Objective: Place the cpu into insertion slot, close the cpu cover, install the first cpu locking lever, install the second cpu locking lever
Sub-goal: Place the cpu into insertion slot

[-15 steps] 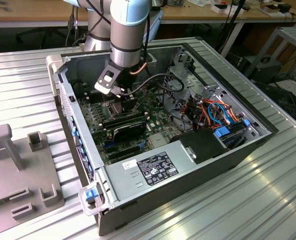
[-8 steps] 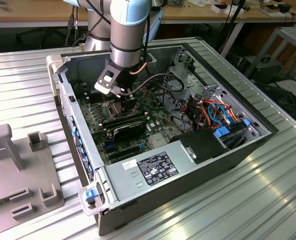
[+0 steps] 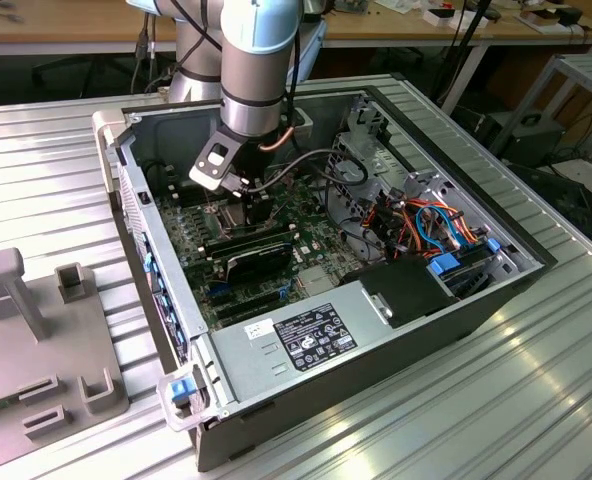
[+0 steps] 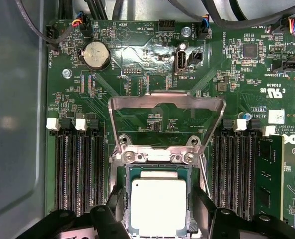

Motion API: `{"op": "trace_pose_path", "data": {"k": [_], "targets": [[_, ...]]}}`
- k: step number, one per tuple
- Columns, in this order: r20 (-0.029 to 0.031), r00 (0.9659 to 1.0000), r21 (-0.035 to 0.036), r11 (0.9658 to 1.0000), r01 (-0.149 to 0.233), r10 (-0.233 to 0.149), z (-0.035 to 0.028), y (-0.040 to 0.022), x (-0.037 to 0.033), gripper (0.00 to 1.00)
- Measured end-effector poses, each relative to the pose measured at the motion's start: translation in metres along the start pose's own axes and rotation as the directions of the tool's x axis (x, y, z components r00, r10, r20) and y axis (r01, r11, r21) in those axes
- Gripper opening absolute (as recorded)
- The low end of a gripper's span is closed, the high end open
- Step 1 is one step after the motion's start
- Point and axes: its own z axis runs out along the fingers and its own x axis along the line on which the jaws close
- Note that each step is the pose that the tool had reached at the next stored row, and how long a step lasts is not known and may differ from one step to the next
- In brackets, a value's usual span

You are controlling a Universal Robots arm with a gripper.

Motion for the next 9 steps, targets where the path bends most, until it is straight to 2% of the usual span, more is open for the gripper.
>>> {"op": "trace_pose_path", "data": {"k": [4, 9], "targets": [[0.0001, 1.0000, 0.0006, 1.0000, 0.000, 0.000, -0.0027, 0.0001, 0.0000, 0.67], [-0.0001, 1.0000, 0.0041, 1.0000, 0.000, 0.000, -0.0116, 0.0004, -0.0002, 0.67]]}}
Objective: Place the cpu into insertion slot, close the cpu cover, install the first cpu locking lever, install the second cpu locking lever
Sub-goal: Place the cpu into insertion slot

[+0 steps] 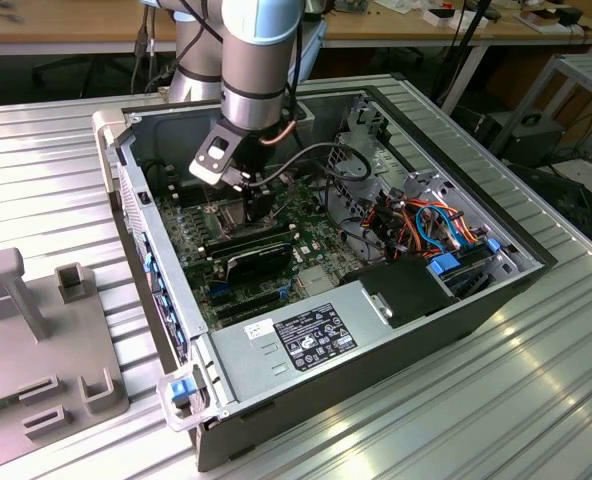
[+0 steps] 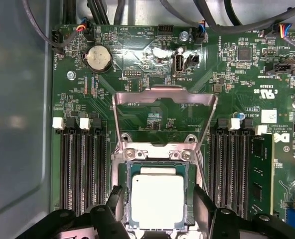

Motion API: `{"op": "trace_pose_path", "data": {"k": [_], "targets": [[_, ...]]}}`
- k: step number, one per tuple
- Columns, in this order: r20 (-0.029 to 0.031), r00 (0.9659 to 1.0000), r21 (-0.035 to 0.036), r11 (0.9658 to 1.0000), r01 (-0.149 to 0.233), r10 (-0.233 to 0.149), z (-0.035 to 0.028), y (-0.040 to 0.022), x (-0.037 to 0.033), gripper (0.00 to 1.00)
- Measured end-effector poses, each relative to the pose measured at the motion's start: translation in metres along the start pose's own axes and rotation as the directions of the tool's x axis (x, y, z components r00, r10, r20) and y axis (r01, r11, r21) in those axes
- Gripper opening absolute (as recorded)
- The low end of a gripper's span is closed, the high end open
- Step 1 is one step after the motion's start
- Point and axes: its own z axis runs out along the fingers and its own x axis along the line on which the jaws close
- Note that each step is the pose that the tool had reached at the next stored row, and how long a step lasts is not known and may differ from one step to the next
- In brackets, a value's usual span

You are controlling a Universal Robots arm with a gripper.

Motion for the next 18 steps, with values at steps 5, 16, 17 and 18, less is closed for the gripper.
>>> {"op": "trace_pose_path", "data": {"k": [5, 16, 17, 18], "targets": [[0.0000, 1.0000, 0.0037, 1.0000, 0.000, 0.000, -0.0089, 0.0003, -0.0001, 0.67], [-0.0001, 1.0000, 0.0093, 1.0000, 0.000, 0.000, -0.0151, 0.0005, -0.0002, 0.17], [0.0000, 1.0000, 0.0093, 1.0000, 0.000, 0.000, -0.0151, 0.0005, -0.0002, 0.11], [0.0000, 1.0000, 0.0094, 1.0000, 0.000, 0.000, -0.0151, 0.0005, -0.0002, 0.11]]}}
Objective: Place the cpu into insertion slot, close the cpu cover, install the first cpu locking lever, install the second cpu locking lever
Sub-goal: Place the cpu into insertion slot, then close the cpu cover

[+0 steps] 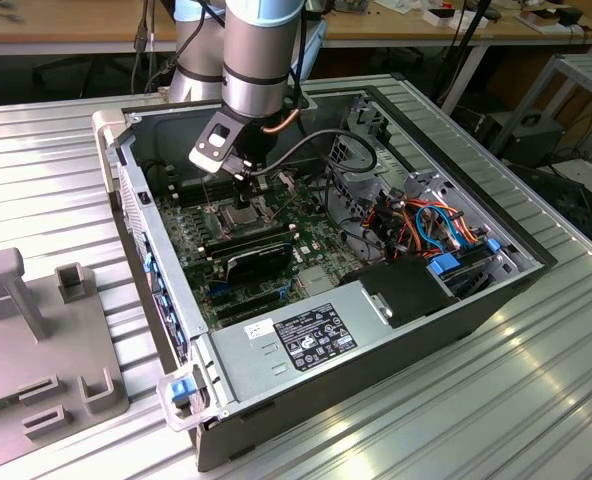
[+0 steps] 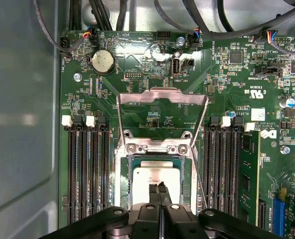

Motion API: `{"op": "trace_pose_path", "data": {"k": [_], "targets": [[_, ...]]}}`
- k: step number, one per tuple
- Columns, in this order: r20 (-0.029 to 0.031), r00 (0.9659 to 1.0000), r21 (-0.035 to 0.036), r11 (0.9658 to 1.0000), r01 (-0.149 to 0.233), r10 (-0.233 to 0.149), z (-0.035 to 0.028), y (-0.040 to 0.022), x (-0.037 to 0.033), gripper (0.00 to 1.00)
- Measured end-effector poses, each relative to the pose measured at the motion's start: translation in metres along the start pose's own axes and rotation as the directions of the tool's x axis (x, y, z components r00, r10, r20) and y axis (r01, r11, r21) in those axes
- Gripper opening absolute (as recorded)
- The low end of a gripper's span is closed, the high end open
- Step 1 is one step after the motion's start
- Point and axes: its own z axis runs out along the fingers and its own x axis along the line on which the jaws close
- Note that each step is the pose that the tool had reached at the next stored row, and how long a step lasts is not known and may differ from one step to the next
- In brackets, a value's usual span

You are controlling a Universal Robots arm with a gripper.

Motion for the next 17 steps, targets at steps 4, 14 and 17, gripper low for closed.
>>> {"op": "trace_pose_path", "data": {"k": [4, 14, 17], "targets": [[0.0000, 1.0000, 0.0003, 1.0000, 0.000, 0.000, 0.0000, 0.0000, 0.0000, 0.11], [0.0000, 1.0000, 0.0028, 1.0000, 0.000, 0.000, 0.0000, 0.0000, 0.0000, 0.11], [-0.0001, 1.0000, 0.0028, 1.0000, 0.000, 0.000, -0.0005, 0.0001, 0.0000, 0.11]]}}
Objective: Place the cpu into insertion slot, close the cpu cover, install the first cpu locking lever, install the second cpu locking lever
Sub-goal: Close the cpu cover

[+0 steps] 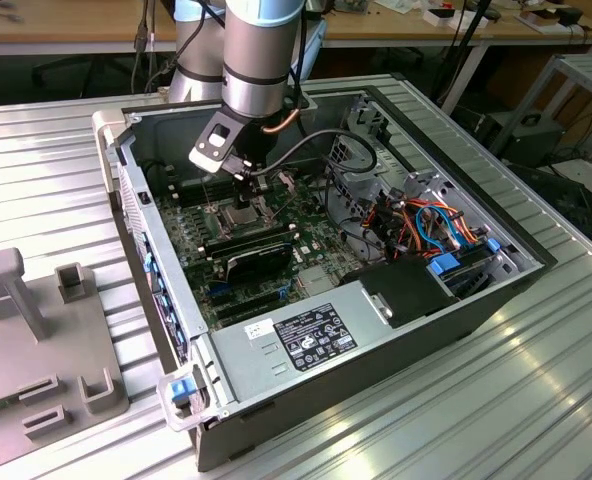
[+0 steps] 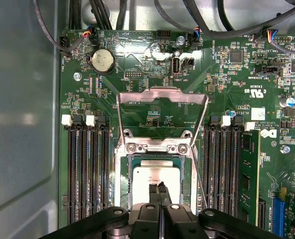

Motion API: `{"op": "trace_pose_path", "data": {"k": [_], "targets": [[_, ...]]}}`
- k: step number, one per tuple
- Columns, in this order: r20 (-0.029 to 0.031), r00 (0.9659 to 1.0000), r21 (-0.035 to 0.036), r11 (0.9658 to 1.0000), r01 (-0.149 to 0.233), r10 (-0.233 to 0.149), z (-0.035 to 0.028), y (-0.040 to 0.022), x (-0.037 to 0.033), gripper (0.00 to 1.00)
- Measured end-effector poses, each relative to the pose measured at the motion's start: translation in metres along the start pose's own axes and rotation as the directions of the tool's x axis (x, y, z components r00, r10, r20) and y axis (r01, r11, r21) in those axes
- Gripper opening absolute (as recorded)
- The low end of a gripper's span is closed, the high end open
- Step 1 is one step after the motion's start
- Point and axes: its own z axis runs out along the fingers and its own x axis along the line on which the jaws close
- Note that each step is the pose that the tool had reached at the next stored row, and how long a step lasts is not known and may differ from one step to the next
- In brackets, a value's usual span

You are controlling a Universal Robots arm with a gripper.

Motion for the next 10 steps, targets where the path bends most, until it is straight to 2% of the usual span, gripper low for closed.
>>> {"op": "trace_pose_path", "data": {"k": [4, 8, 10], "targets": [[0.0000, 1.0000, 0.0000, 1.0000, 0.000, 0.000, -0.0085, 0.0004, -0.0001, 0.11], [0.0001, 1.0000, 0.0001, 1.0000, 0.000, 0.000, -0.0085, 0.0072, -0.0002, 0.11], [0.0002, 1.0000, 0.0001, 1.0000, 0.000, 0.000, -0.0084, 0.0127, -0.0003, 0.11]]}}
